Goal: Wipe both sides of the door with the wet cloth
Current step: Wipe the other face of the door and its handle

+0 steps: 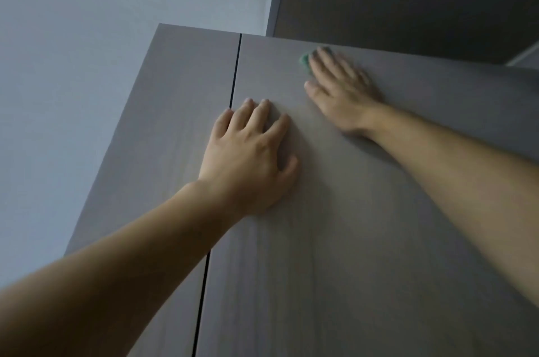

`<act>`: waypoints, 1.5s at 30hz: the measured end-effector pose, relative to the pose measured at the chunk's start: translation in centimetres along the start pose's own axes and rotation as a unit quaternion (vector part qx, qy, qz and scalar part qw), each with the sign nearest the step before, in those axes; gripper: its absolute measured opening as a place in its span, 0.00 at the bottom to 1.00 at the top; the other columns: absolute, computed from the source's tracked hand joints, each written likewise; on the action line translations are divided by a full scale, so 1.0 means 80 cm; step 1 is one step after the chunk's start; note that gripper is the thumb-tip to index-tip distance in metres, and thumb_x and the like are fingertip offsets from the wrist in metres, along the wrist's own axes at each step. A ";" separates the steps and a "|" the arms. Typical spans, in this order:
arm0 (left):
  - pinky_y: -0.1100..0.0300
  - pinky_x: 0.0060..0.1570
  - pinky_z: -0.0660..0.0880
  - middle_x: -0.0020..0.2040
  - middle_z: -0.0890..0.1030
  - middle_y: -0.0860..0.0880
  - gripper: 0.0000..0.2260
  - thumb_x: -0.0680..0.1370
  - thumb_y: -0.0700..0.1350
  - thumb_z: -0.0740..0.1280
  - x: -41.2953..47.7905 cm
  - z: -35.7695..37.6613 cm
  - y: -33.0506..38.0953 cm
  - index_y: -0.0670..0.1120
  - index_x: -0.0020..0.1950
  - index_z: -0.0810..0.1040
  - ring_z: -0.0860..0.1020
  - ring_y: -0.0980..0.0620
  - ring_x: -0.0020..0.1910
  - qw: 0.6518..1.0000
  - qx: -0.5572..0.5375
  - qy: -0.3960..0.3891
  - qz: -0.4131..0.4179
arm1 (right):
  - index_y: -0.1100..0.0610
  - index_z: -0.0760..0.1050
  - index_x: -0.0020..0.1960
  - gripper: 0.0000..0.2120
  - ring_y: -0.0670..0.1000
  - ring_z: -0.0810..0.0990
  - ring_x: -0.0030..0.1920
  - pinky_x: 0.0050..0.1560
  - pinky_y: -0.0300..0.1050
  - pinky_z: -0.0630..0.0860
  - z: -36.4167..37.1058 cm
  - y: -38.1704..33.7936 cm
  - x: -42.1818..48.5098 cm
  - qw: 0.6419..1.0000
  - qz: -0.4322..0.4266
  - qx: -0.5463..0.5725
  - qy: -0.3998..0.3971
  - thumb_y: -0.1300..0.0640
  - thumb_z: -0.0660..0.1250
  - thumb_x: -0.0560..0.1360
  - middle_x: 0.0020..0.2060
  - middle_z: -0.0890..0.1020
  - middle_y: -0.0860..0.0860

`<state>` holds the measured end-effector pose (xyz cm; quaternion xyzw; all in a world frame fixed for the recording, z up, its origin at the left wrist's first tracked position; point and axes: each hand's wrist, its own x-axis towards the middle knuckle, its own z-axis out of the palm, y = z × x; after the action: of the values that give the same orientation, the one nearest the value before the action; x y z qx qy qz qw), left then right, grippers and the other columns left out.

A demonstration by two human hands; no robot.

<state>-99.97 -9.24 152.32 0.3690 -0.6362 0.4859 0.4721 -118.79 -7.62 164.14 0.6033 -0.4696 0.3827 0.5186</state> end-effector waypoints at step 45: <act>0.40 0.78 0.57 0.79 0.66 0.43 0.32 0.78 0.61 0.47 0.037 0.032 0.145 0.52 0.79 0.67 0.61 0.38 0.80 1.000 0.014 0.016 -0.005 | 0.48 0.40 0.83 0.34 0.52 0.41 0.82 0.80 0.55 0.40 -0.020 0.181 -0.029 0.999 -0.020 -0.018 -0.022 0.35 0.46 0.83 0.83 0.41 0.47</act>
<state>-112.19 -8.79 151.79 0.3706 -0.6199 0.4981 0.4798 -133.29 -5.95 166.07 0.6113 -0.4756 0.3507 0.5265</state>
